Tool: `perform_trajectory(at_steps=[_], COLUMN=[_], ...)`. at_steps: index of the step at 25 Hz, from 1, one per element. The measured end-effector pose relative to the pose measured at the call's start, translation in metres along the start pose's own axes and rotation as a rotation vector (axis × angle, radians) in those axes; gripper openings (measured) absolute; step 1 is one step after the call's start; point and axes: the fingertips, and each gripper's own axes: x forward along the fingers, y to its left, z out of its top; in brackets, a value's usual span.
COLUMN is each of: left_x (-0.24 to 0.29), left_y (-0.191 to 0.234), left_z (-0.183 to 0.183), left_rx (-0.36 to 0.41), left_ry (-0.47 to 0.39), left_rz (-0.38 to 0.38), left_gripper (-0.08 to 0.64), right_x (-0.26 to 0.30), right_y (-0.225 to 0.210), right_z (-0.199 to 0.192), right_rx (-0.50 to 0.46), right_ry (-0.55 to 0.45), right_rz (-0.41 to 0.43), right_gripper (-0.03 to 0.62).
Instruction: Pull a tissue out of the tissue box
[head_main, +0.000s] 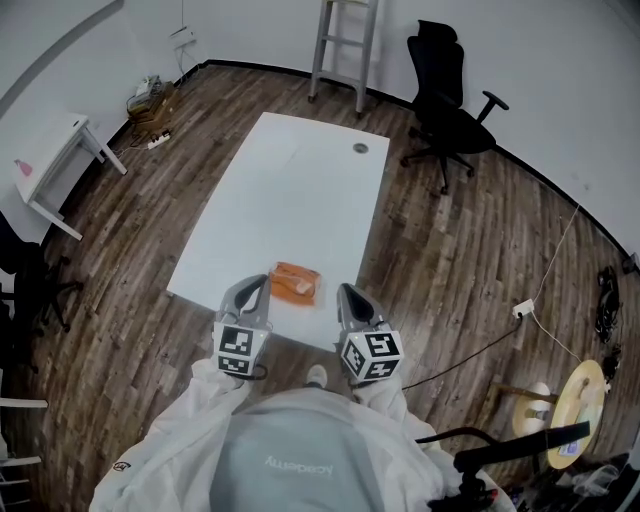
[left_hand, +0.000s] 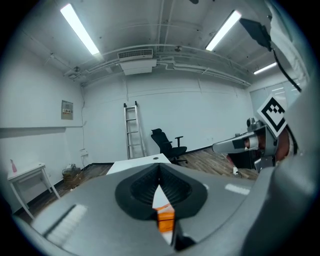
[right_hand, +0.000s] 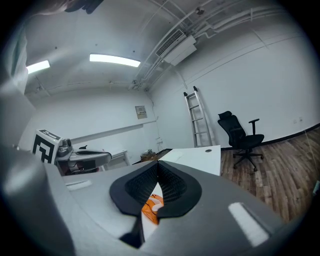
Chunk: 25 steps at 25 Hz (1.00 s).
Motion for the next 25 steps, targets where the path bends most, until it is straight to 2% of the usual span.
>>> perform_trajectory(at_steps=[15,25], left_x=[0.015,0.023], left_y=[0.002,-0.003], left_z=[0.005,-0.002], left_rx=[0.017,0.014], left_ry=[0.023,0.035], left_rz=[0.047,0.025], left_gripper=[0.0,0.0], right_x=[0.016,0.019], right_y=[-0.015,-0.019], right_z=[0.002,-0.004], right_rx=[0.013,0.017], right_ry=[0.007,0.031], right_rz=[0.052,0.038], right_gripper=[0.002,0.001])
